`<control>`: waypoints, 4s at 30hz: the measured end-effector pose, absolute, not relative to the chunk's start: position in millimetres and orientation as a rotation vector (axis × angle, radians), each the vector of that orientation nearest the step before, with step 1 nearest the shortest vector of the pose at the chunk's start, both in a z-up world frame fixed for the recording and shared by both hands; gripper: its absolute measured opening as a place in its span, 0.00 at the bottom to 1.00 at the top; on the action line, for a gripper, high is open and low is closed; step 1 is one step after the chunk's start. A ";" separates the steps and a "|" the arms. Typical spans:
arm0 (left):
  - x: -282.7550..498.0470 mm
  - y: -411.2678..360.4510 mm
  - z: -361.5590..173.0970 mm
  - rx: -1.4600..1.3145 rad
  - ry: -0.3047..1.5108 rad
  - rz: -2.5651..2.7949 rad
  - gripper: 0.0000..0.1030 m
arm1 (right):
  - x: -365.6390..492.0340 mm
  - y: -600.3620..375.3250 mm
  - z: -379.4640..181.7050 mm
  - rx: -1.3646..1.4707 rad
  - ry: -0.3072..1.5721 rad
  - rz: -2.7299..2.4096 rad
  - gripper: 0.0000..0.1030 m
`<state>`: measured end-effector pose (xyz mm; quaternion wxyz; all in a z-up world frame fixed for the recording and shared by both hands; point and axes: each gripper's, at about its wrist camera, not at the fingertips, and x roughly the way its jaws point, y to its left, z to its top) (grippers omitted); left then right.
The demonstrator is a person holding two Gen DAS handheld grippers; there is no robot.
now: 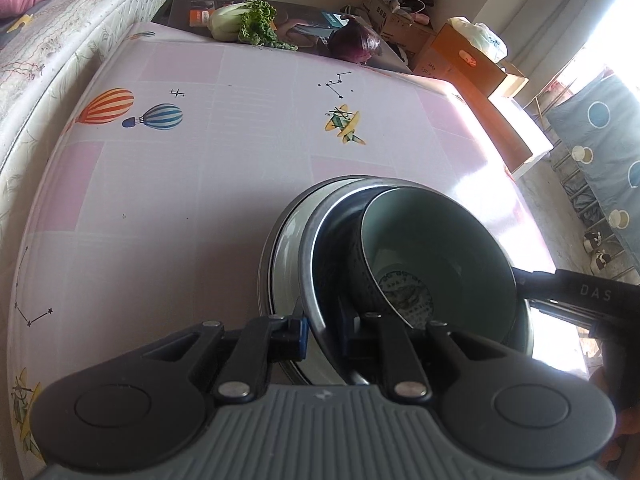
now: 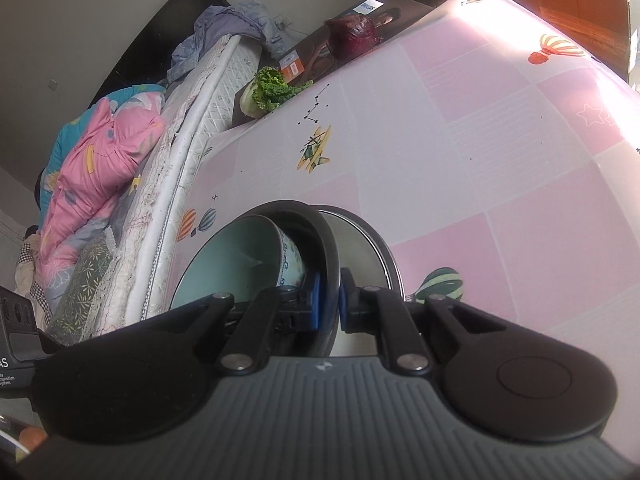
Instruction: Organize plates and bowls
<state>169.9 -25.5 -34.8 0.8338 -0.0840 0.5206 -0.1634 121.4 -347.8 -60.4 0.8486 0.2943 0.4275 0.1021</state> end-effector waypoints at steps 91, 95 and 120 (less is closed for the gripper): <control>124.7 -14.0 -35.4 -0.205 0.954 -0.340 0.74 | 56.3 -388.8 -103.6 0.794 0.710 0.172 0.55; 102.0 -16.7 -25.3 -0.108 0.900 -0.322 0.81 | 29.5 -385.9 -83.8 0.672 0.656 0.136 0.65; 16.2 -10.0 29.5 0.037 0.610 -0.233 1.00 | -88.2 -317.1 9.5 0.080 0.454 -0.058 0.99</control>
